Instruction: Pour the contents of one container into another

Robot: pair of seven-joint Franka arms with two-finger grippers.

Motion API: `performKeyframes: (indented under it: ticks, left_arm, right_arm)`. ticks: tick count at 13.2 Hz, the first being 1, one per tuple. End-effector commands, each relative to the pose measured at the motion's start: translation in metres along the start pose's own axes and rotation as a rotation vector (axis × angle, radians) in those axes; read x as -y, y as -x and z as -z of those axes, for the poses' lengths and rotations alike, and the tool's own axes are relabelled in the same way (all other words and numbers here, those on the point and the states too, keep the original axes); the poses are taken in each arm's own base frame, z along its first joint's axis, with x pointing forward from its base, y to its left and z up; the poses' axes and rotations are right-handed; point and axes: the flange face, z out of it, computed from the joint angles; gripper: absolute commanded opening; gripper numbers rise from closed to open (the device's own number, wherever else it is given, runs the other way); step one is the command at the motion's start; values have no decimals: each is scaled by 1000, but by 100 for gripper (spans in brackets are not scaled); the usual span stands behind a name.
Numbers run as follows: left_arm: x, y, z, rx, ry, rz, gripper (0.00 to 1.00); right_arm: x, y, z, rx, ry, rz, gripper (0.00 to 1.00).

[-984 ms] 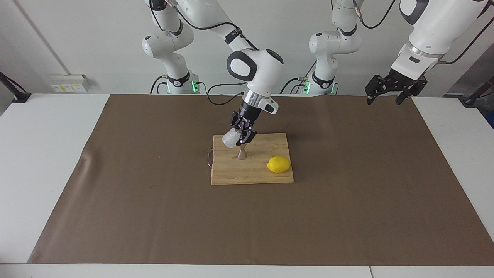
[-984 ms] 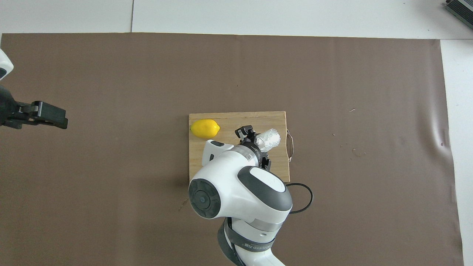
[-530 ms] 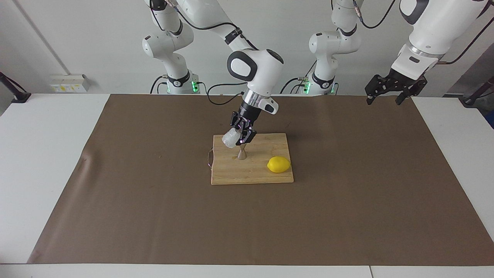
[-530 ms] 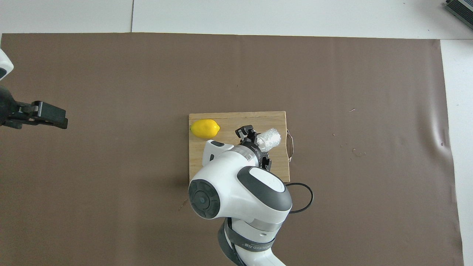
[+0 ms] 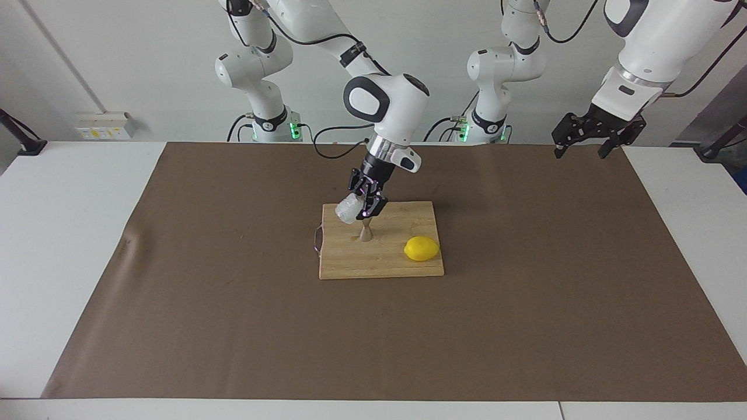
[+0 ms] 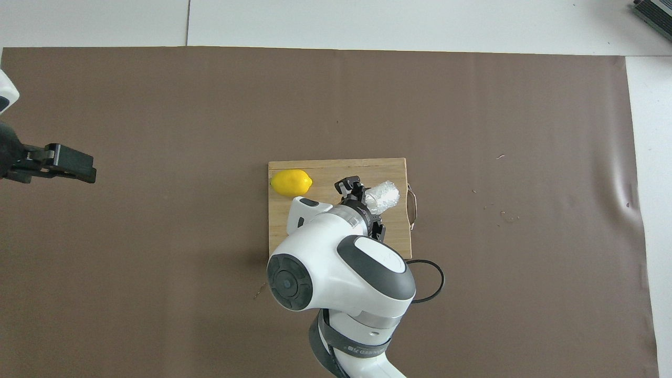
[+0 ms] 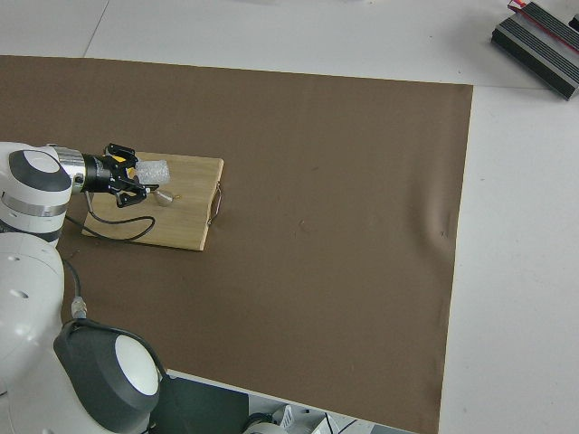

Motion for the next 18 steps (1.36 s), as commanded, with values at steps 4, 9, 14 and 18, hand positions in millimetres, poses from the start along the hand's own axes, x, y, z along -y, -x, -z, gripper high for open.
performKeyframes:
  ticks: [4,9,14,18]
  left_arm:
    - [3,10,1,5,-18,6,100]
    - [3,10,0,5,-18,6,100]
    - [3,10,0,5,-18,6,100]
    - [3,10,0,5,-18,6,100]
  right_arm:
    - [-2,15,17,-62,-35,-81,0]
    - [-4,23,21,-119,-68,-126,0]
    - [-8,63,10,-184,-121,-150,0]
    - [-6,81,-6,-233,-177,-182,0]
